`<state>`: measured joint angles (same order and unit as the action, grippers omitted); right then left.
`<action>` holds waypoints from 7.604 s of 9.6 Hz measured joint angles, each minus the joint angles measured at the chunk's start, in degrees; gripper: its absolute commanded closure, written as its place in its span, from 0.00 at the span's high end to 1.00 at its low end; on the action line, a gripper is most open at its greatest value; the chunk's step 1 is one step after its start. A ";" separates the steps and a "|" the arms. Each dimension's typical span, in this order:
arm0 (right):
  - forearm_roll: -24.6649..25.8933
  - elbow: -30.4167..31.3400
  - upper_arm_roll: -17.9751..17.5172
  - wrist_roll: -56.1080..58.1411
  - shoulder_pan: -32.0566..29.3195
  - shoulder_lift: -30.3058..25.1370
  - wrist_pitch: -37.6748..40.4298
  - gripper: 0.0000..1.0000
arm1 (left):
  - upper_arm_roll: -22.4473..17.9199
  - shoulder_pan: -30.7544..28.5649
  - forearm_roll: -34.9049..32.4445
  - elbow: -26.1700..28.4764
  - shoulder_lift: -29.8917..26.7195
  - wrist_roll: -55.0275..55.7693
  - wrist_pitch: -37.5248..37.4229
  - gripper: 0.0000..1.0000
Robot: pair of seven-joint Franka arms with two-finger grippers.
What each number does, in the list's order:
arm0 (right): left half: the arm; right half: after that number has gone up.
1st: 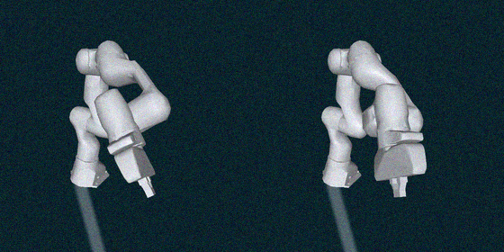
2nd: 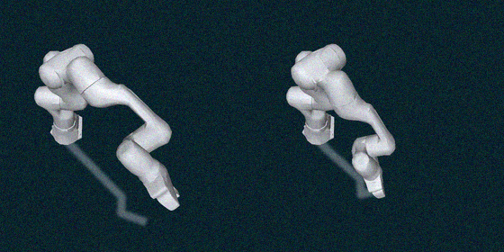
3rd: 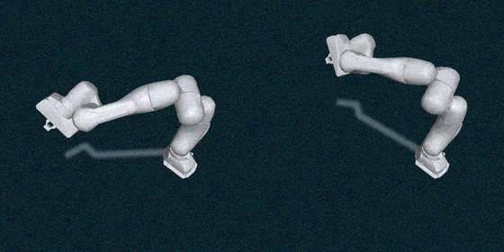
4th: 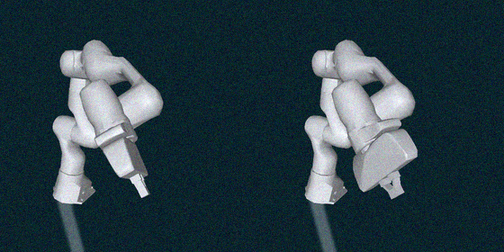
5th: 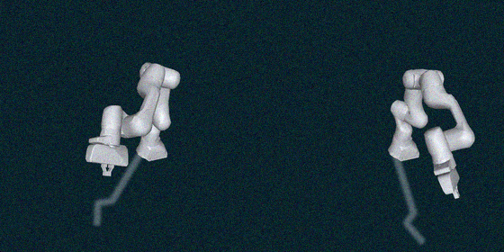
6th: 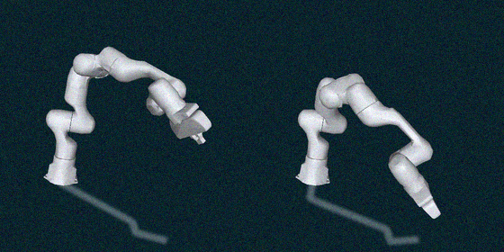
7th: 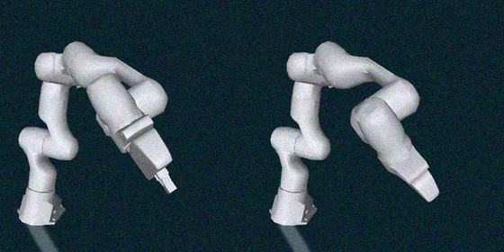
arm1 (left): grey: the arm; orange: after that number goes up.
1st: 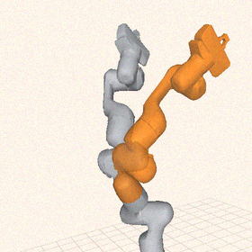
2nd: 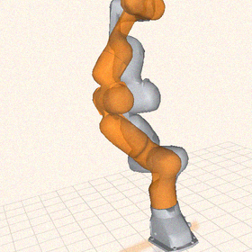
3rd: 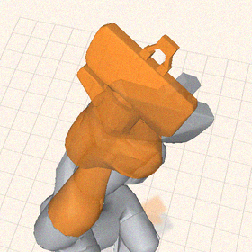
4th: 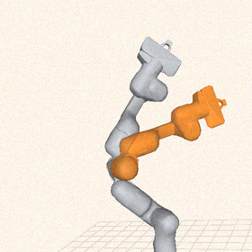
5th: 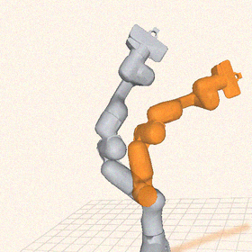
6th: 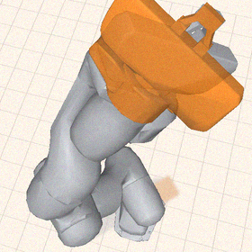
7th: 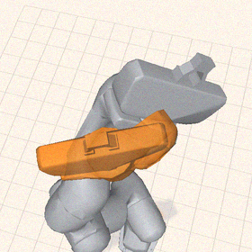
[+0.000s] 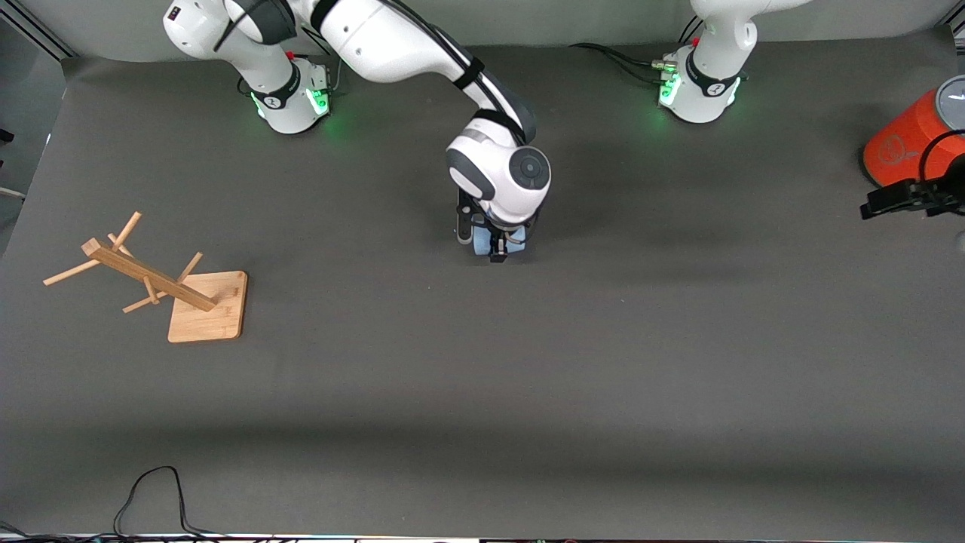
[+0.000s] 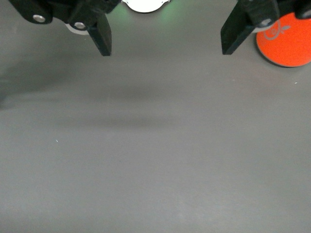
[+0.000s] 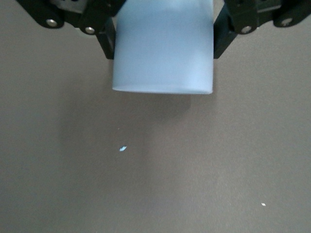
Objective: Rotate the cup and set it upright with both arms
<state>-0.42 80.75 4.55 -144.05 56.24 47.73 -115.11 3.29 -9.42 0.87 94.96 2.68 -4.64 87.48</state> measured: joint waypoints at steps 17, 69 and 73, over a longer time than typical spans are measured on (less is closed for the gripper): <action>0.10 -5.12 1.17 25.30 -8.36 -19.61 31.01 1.00 | 1.47 22.99 9.70 0.45 4.72 26.72 8.01 1.00; 0.54 10.61 -2.88 148.44 -56.92 -46.24 22.94 1.00 | -2.45 52.15 8.38 13.91 18.20 72.64 34.54 1.00; 0.54 10.64 -2.89 148.44 -56.91 -46.20 22.95 1.00 | -6.78 39.21 1.98 5.43 11.03 46.66 12.89 1.00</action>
<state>0.11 91.39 1.66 4.39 -0.67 1.52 -92.16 -3.49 29.79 2.85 100.40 13.71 42.02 100.38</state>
